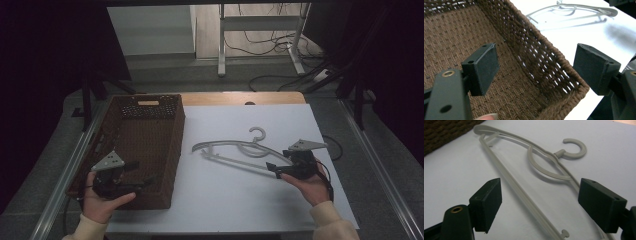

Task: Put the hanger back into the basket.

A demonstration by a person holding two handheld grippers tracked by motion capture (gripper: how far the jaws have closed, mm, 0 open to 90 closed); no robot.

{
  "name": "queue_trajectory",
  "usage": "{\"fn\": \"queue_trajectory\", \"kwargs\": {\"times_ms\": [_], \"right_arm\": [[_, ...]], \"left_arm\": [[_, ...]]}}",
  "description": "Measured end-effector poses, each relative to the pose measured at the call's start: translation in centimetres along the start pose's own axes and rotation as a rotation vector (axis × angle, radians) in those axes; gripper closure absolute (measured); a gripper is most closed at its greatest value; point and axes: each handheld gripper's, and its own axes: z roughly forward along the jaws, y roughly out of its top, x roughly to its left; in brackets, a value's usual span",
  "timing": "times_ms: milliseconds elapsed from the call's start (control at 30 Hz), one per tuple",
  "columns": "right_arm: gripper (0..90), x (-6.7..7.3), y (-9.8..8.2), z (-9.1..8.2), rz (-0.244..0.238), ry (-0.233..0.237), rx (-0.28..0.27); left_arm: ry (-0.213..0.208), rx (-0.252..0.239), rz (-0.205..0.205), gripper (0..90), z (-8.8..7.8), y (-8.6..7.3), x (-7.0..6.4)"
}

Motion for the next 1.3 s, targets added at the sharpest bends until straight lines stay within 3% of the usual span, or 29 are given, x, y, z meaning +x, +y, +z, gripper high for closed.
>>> {"fn": "queue_trajectory", "kwargs": {"times_ms": [267, 500, 933, 1133, 1300], "right_arm": [[19.6, -0.9, 0.2, 0.7, -0.001, -0.005, 0.037], [21.8, -2.3, 0.8, 1.3, -0.041, -0.037, 0.092], [22.4, -4.0, 1.7, 2.8, -0.019, -0.051, 0.145], [27.9, -4.6, 2.3, 3.5, -0.046, -0.067, 0.178], [31.5, -5.7, 2.2, 4.3, -0.023, -0.083, 0.207]], "left_arm": [[-0.011, 0.013, 0.021, 20.0, 0.2, 0.2, -0.4], [-0.016, 0.025, 0.013, 19.9, 0.6, 0.3, -0.3], [-0.015, 0.025, 0.011, 19.9, 0.4, 0.2, -0.4], [-0.017, 0.03, 0.014, 20.8, 0.4, 0.2, -0.5], [-0.023, 0.029, 0.015, 21.1, 0.4, 0.3, -0.5]]}}
